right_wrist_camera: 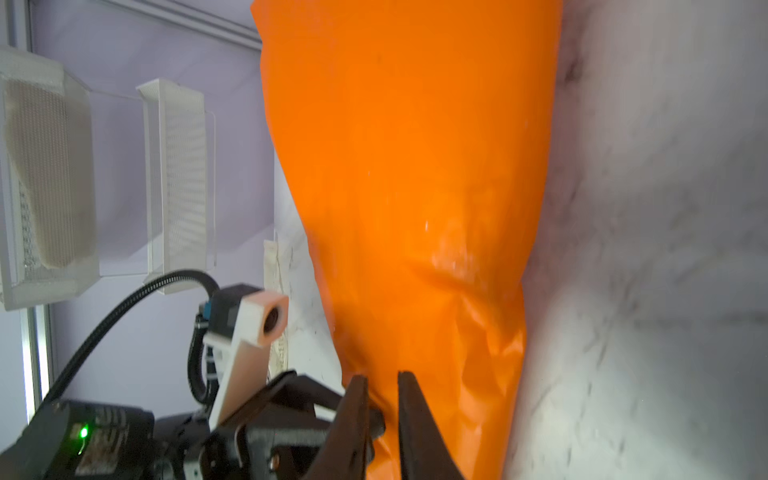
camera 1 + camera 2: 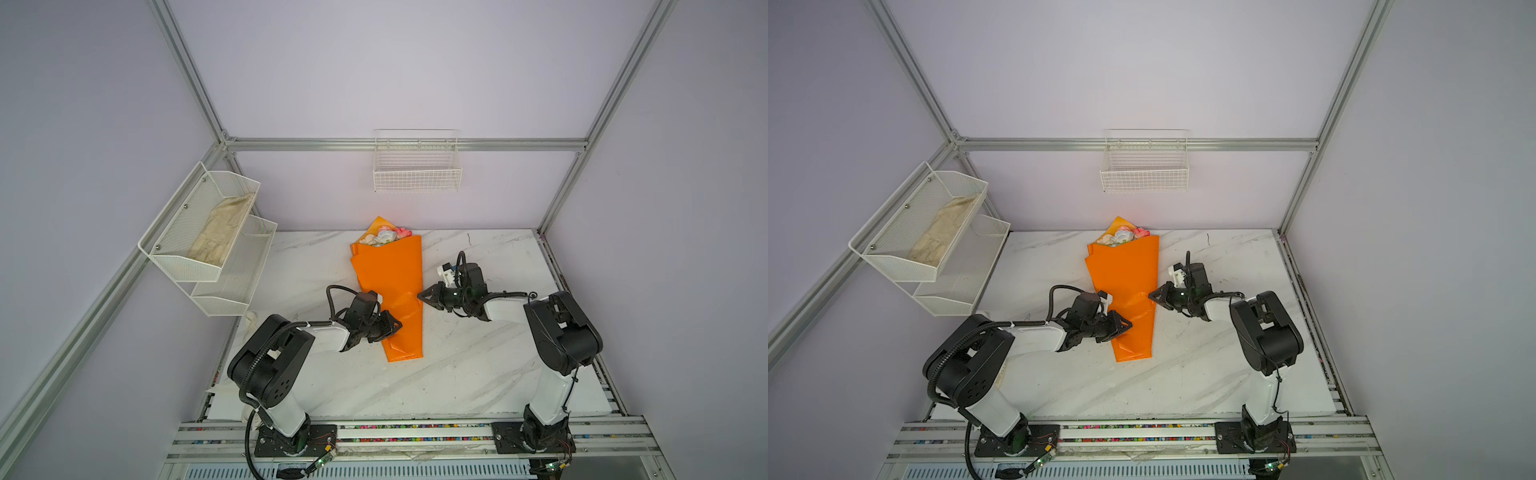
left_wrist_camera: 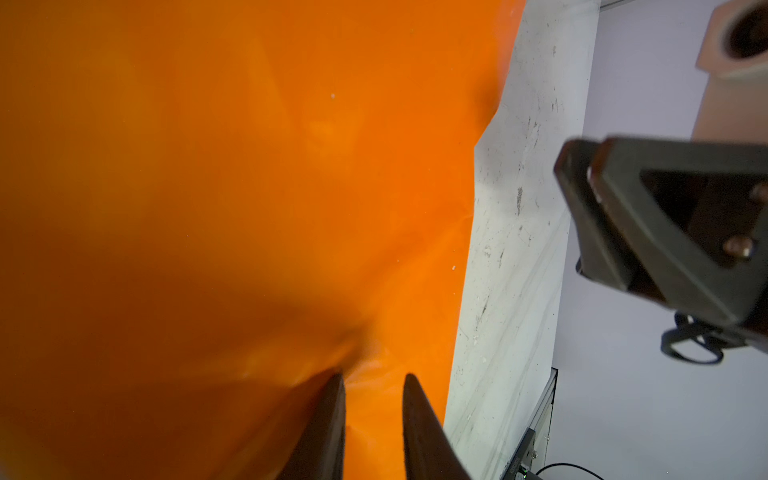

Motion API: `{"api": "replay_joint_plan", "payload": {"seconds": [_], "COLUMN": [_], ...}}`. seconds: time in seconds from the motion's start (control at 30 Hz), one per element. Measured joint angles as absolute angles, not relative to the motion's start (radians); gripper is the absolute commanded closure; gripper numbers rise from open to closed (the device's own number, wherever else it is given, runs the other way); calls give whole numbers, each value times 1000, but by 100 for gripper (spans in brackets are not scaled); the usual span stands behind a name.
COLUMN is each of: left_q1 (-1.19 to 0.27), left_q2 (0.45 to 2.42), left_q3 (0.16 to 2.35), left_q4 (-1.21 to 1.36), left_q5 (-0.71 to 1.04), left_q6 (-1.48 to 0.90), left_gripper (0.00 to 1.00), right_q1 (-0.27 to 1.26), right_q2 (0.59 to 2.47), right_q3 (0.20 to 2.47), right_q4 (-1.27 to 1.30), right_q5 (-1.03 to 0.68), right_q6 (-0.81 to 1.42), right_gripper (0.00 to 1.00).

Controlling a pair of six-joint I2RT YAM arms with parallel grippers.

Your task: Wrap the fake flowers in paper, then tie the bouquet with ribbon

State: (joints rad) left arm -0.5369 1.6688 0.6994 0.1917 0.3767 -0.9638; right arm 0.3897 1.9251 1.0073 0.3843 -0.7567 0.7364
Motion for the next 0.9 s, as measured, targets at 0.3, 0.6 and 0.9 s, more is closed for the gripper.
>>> {"api": "replay_joint_plan", "payload": {"seconds": [0.3, 0.6, 0.9], "left_q1": [-537, -537, -537], "left_q2": [1658, 1662, 1666], "left_q3": [699, 699, 699], "left_q4": [142, 129, 125], "left_q5": [367, 367, 369], "left_q6": [-915, -878, -867], "left_gripper": [77, 80, 81], "right_q1": [375, 319, 303], "right_q2": [2173, 2280, 2418], "right_q3": [1202, 1388, 1665], "right_q4": [346, 314, 184], "right_q5": [-781, -766, -672], "right_q6": [682, 672, 642], "right_gripper": [83, 81, 83]}}
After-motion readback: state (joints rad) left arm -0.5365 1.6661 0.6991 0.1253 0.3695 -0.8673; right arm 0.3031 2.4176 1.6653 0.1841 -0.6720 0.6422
